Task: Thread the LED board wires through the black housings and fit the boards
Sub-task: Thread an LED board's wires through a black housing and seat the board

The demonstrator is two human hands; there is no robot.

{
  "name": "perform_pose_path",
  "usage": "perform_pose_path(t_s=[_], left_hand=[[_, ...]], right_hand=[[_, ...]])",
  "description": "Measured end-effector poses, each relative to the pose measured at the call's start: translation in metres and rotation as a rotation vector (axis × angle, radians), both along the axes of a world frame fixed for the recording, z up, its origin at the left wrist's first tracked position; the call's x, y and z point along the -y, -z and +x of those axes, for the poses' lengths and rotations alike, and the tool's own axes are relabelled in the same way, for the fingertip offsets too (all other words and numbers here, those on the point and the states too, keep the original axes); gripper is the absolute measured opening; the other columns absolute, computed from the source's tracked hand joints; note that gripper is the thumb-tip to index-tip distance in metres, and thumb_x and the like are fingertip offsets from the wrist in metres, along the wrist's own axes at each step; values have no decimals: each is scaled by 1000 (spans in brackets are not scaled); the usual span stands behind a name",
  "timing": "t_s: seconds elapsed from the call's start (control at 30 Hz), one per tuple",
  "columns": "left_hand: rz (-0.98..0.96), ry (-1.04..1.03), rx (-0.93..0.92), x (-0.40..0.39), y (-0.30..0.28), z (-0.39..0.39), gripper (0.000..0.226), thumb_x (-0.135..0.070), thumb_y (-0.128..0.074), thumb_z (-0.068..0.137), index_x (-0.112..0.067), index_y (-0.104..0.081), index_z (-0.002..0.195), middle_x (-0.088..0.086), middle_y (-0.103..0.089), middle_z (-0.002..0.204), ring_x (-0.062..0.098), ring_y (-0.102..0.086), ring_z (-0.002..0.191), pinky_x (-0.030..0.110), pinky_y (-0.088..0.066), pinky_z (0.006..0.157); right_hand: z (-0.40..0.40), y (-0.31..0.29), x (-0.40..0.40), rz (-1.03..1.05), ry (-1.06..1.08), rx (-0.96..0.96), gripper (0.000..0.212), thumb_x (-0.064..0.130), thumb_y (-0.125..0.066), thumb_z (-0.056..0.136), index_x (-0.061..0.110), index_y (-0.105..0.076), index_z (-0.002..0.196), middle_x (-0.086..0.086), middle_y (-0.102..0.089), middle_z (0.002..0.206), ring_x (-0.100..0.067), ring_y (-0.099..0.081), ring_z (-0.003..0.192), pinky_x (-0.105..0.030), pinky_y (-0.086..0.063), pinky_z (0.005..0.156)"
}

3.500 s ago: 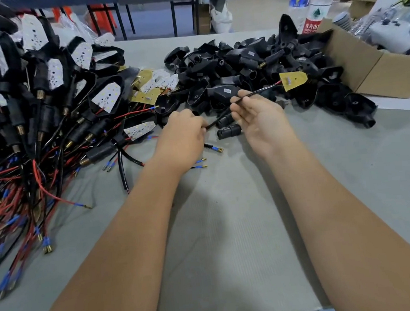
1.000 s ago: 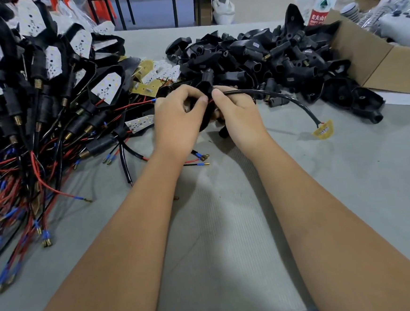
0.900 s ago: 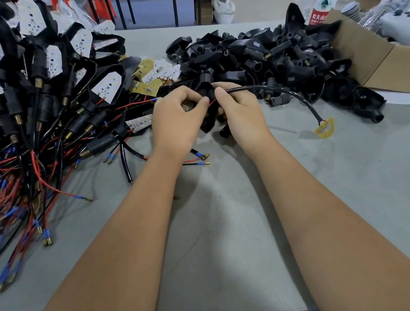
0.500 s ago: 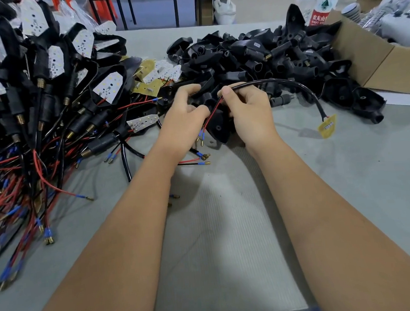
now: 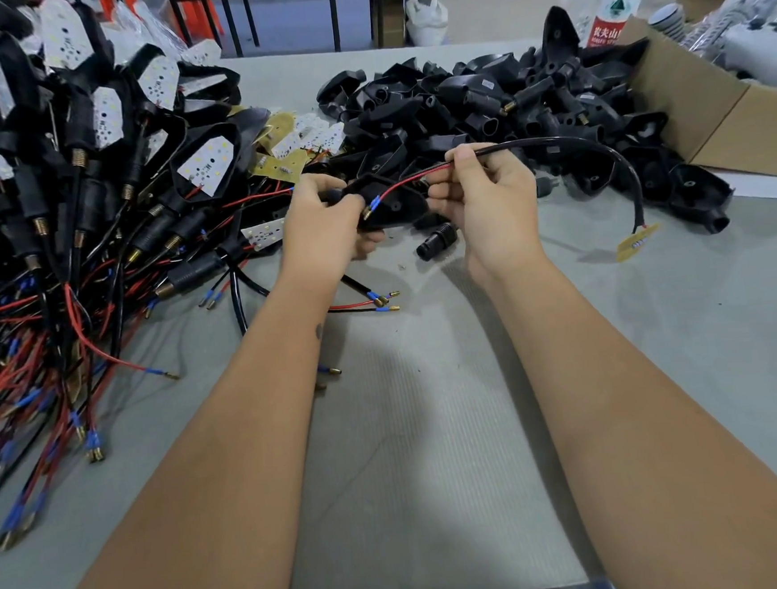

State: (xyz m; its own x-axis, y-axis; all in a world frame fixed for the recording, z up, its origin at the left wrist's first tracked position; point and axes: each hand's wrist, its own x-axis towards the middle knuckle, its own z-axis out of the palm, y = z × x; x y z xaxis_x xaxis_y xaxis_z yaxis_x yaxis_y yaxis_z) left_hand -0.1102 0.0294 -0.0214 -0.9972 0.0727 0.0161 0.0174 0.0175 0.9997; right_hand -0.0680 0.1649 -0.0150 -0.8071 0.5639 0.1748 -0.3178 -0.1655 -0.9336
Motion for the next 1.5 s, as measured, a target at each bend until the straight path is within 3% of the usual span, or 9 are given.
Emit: perform_pose_path(t_s=[0.2, 0.27, 0.57, 0.7, 0.9, 1.13, 1.27, 1.4, 1.5], left_hand=[[226, 4, 109, 3, -3, -3, 14, -4, -46, 95, -15, -51, 102, 13, -65, 108, 27, -75, 72, 30, -60, 63], [256, 19, 110, 2, -3, -3, 18, 1, -47, 94, -13, -52, 104, 16, -69, 103, 26, -75, 76, 28, -60, 66], [209, 52, 65, -3, -5, 3, 26, 0, -49, 93, -23, -53, 104, 16, -67, 106, 22, -74, 74, 26, -58, 65], [171, 70, 44, -4, -4, 1, 26, 1, -49, 93, -16, -60, 110, 15, -70, 102, 22, -74, 78, 27, -60, 70], [311, 60, 32, -2, -3, 0, 22, 1, -50, 96, -18, -60, 99, 14, -68, 102, 23, -75, 79, 27, -59, 71], [385, 131, -40, 0, 0, -3, 21, 1, -47, 98, -14, -55, 111, 8, -68, 102, 23, -72, 94, 28, -57, 80], [347, 113, -47, -1, 3, -4, 20, 2, -44, 99, -13, -51, 112, 11, -67, 108, 21, -71, 98, 32, -57, 88], [371, 95, -30, -2, 4, -6, 18, 2, -44, 100, -12, -52, 109, 8, -67, 103, 16, -72, 91, 27, -58, 81], [394, 124, -24, -1, 3, -6, 26, -1, -46, 100, -5, -49, 126, 7, -68, 104, 17, -72, 93, 29, -57, 82]], right_hand=[[-2, 4, -7, -74, 137, 9, 13, -1, -56, 94, 5, -59, 83, -6, -63, 66, -11, -63, 56, -23, -55, 58], [-2, 5, -8, -106, 155, 4, 11, -2, -57, 93, 3, -60, 84, -5, -64, 64, -12, -65, 57, -24, -56, 60], [-1, 3, -3, -292, -92, -82, 14, -3, -54, 95, 2, -61, 85, -18, -66, 78, -17, -65, 65, -25, -57, 65], [-1, 2, -3, -412, -175, -91, 14, -2, -52, 96, 1, -61, 85, -15, -68, 74, -15, -65, 63, -24, -57, 63], [1, 4, -6, -297, -101, 90, 14, -4, -53, 95, -1, -59, 84, -16, -65, 78, -16, -62, 63, -23, -57, 61], [2, 4, -5, -132, -109, 147, 15, -2, -53, 96, 1, -60, 84, -14, -63, 74, -13, -59, 55, -24, -56, 61], [3, 0, -6, -180, -200, 108, 12, 0, -53, 97, 0, -61, 88, -10, -65, 71, -12, -60, 56, -22, -54, 59], [5, -3, -5, -273, -269, 76, 11, 0, -52, 96, 1, -59, 88, -5, -66, 63, -10, -59, 53, -20, -53, 56], [5, -2, -4, -162, -238, 146, 11, 0, -53, 96, 1, -60, 88, -9, -63, 66, -11, -57, 52, -22, -54, 55]])
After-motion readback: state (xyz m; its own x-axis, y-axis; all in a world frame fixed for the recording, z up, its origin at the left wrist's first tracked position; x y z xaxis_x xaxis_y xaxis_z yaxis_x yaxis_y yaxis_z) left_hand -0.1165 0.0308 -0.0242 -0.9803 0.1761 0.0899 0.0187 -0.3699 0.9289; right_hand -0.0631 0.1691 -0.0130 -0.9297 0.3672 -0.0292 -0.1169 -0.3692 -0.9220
